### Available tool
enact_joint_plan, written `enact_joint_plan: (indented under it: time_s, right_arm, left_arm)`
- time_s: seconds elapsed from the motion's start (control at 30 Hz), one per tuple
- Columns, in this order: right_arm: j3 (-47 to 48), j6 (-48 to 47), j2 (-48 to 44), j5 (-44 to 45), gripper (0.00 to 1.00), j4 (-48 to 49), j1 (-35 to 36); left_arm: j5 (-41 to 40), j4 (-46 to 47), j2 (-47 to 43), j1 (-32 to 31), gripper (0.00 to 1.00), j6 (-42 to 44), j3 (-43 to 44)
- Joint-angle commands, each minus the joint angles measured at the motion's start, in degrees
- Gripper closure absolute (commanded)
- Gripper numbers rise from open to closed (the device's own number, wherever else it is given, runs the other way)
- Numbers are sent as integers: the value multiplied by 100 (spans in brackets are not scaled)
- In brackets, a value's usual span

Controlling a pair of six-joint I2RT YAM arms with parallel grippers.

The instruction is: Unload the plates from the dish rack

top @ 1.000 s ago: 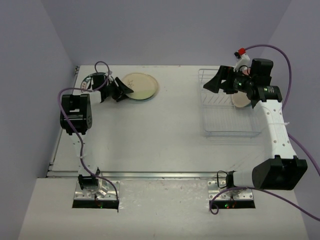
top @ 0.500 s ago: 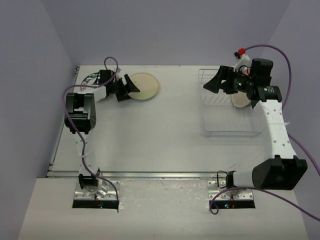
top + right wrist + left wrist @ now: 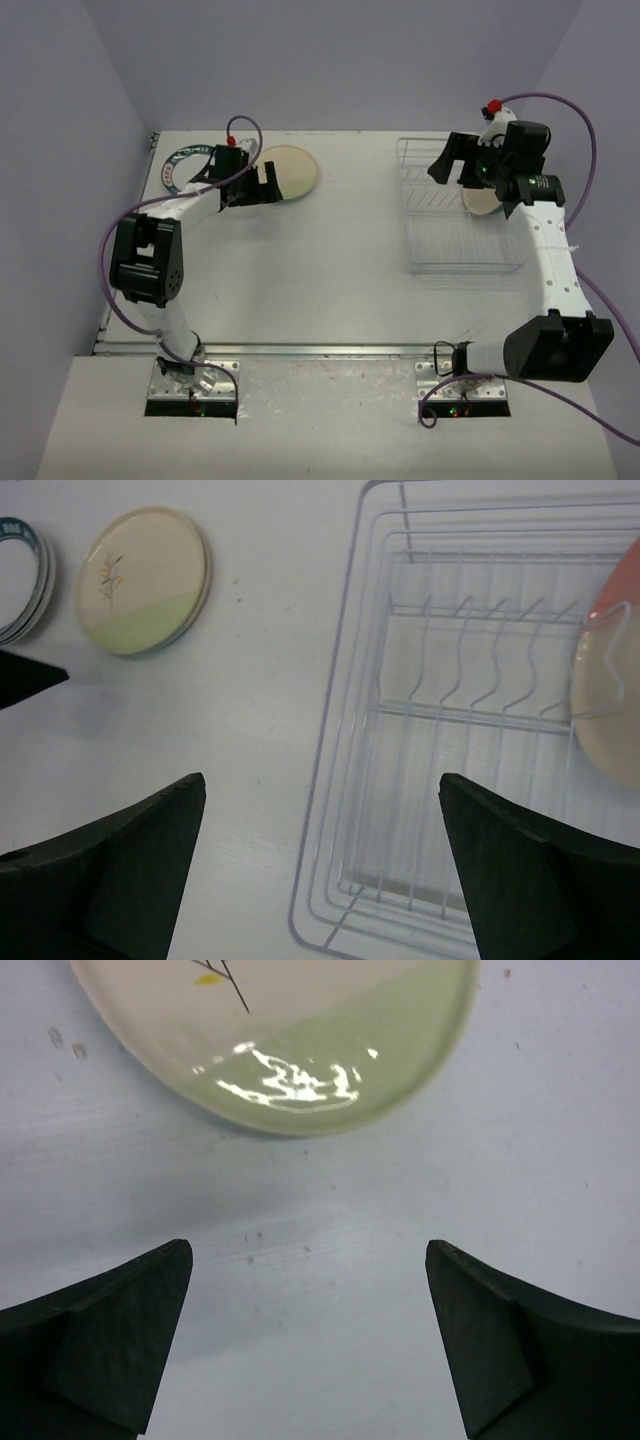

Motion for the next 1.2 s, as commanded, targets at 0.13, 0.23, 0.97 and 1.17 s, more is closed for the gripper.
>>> enact_joint_plan:
  time_s: [0.13,0.23,0.97,1.17]
  right_arm:
    - [4,181,217,673,1,503,-816]
    - [67,-4,398,691,1,608,-1017]
    - [1313,-1434,1939,2147,22,800,-1355]
    - [1446,-1427,2276,2073,22,824,-1368]
  left_arm:
    - [832,1283,-1678,-182,0,226,-1655]
    - [1227,1815,-2243,-295,0,365,-2321]
    - [465,2014,-3908,-770,2,797,-3935]
    - [278,1969,-3933,-770,1,895,-3872]
